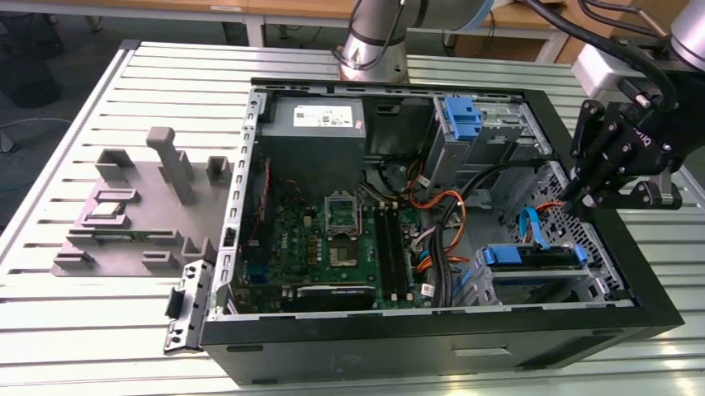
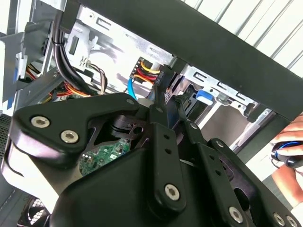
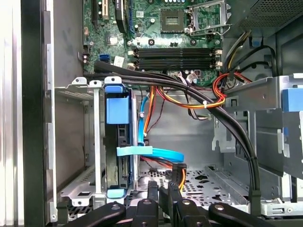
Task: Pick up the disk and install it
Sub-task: 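Insert the second disk wire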
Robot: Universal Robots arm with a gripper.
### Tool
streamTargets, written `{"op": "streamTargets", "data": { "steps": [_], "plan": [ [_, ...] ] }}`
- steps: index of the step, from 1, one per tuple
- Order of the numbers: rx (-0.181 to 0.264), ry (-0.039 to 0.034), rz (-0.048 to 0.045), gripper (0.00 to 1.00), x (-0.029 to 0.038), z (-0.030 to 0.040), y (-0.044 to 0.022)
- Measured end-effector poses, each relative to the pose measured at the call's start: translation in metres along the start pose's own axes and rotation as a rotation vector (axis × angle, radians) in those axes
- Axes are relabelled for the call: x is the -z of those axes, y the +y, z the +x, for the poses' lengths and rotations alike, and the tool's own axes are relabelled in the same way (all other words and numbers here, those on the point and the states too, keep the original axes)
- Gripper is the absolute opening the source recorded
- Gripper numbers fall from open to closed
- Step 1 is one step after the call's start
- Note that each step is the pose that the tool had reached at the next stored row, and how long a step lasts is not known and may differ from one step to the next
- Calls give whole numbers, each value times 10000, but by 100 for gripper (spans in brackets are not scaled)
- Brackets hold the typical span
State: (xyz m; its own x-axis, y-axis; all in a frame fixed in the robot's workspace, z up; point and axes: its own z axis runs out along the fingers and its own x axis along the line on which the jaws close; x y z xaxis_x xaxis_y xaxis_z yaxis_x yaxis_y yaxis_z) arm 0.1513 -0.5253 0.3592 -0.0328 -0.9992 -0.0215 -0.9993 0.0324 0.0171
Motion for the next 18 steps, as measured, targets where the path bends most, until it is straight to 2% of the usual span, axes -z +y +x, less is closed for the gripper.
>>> {"op": "streamTargets", "data": {
  "steps": [11,13,18],
  "plan": [
    [8,-1,-34,24,-25,-32,-130],
    [18,0,-62,24,-37,-36,-151],
    [35,7,-199,24,-85,-43,-175]
  ]
}}
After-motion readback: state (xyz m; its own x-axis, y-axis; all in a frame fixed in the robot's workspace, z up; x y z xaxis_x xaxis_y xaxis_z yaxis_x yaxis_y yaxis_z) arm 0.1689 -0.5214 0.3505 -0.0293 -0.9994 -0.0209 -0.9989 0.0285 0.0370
